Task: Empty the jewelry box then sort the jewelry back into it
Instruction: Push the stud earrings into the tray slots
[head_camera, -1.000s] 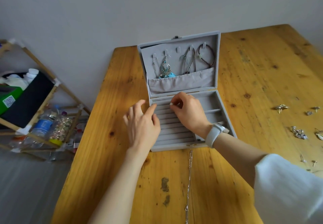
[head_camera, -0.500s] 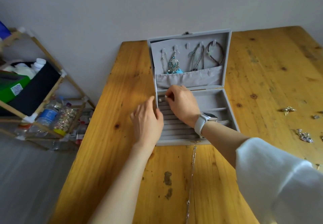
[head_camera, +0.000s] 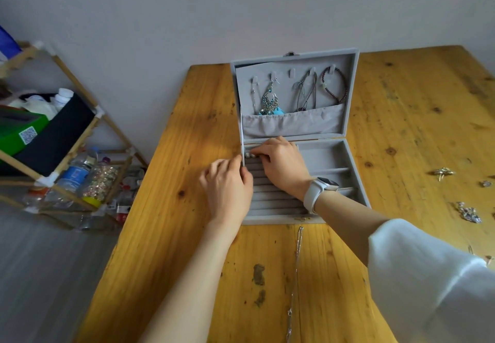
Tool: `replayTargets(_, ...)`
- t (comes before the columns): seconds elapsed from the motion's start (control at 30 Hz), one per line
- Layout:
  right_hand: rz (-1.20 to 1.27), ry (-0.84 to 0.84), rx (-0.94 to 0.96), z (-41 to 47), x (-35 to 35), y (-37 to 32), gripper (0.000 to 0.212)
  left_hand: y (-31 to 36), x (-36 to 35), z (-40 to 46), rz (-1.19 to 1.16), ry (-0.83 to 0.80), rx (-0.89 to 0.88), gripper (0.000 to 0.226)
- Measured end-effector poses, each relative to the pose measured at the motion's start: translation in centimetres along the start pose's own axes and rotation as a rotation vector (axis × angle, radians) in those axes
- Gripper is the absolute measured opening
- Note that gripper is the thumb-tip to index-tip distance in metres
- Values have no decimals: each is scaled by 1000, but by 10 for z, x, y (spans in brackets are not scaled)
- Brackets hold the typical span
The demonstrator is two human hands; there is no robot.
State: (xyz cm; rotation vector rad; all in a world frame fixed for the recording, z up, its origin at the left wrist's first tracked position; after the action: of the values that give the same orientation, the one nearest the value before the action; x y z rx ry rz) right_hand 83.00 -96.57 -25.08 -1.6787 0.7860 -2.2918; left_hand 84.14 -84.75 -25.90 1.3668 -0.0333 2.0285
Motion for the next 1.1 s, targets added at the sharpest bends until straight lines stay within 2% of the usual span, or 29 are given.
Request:
replayTargets(0.17,22,34,-5,-7,5,0,32,1,2,0,-7,-22,23,30)
replayTargets(0.33,150,65,-26,-29,33,6,30,15,20,0,-16,92,-64,35)
replayTargets(0.43,185,93,-32,-52,61,21,26,43,33,-7,-61,183,-120,31)
replayTargets(0.5,186,109,-36,-72,82,37,23,78,34,-15,-122,179,-202,34)
replayTargets(0.67,94,103,-120,-118,123,99,20,176,3,-40,-294,-20,-398,33)
replayTargets(0.77,-21,138,-245,-138,152,148,19,225,-29,-50,-299,-219,-495,29)
replayTargets(0.9,-101,222,-432,-142,183,214,21,262,-76,-54,-208,-473,-511,38)
replayTargets(1.0,-170,135,-520,-132,181,243,27,273,-99,-48,-122,-522,-497,40)
replayTargets(1.1,-238,48,-524,-123,172,252,29,279,-109,-38,-134,-520,-453,40)
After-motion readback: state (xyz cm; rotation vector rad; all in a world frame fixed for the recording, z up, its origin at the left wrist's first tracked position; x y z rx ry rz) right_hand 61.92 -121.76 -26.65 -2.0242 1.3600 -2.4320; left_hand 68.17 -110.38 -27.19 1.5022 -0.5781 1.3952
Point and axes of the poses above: each hand's wrist, its own z-axis towards the middle knuckle, its own x-axis out of the back of the hand, y = z × x, the point moved 9 cm from there along z, towards the middle knuckle, and after that the axes turned 5 degrees about -x, right-handed, at the moved point
